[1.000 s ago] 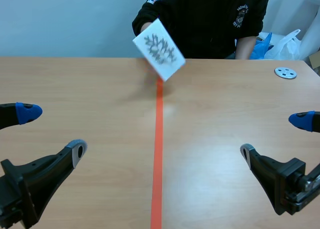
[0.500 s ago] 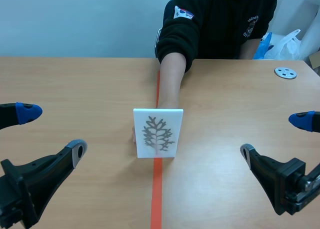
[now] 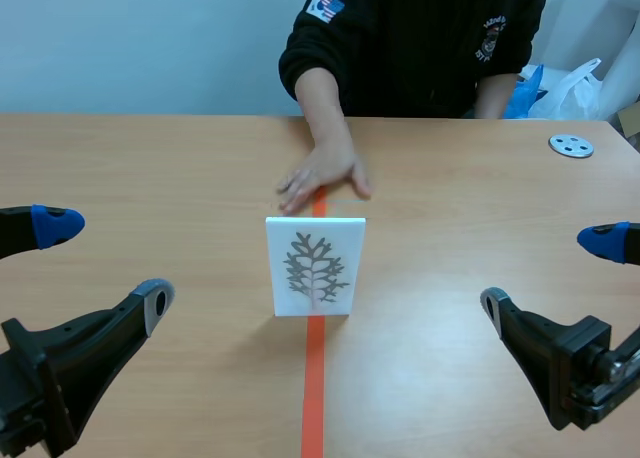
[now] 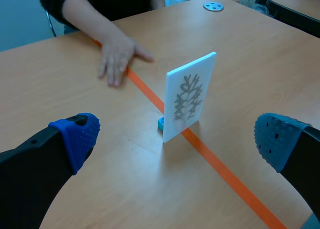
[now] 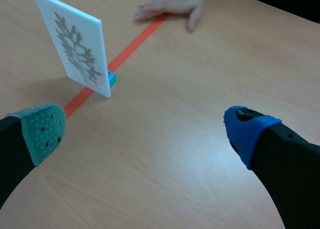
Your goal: Sort the leaf by its shape. The table is split by an orange tape line. A compound leaf with several leaflets goes to the left side, a simple leaf with one blade goes to the right side. Return to the home posture when a red brick is placed on the table.
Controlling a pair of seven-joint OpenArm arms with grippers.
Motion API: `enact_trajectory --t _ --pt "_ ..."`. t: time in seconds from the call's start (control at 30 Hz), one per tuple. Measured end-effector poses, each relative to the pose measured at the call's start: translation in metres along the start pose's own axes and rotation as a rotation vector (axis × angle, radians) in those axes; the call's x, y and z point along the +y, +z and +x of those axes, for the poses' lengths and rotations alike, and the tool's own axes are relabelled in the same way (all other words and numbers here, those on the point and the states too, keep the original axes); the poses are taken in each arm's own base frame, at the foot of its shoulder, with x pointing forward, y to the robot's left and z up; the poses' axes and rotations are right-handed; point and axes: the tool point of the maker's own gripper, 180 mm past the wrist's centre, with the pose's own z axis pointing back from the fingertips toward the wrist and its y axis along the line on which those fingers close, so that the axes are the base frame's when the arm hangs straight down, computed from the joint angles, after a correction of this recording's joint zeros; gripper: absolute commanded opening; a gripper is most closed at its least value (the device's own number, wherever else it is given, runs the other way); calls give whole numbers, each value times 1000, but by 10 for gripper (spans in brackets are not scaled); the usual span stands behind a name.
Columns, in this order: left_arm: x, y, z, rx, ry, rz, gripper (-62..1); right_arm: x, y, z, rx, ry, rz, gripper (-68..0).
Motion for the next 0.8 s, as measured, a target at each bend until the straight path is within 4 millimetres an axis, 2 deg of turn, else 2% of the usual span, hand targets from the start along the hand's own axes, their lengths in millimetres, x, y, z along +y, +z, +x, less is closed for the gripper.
enact_trajectory --t 0.47,0.7,0.8 --pt "0 0 0 0 0 0 14 -1 -1 0 4 -1 -1 4" --pt "0 0 0 0 0 0 14 -5 -13 17 -40 26 9 4" --pt "0 0 0 0 0 0 14 1 -25 20 -47 44 36 4"
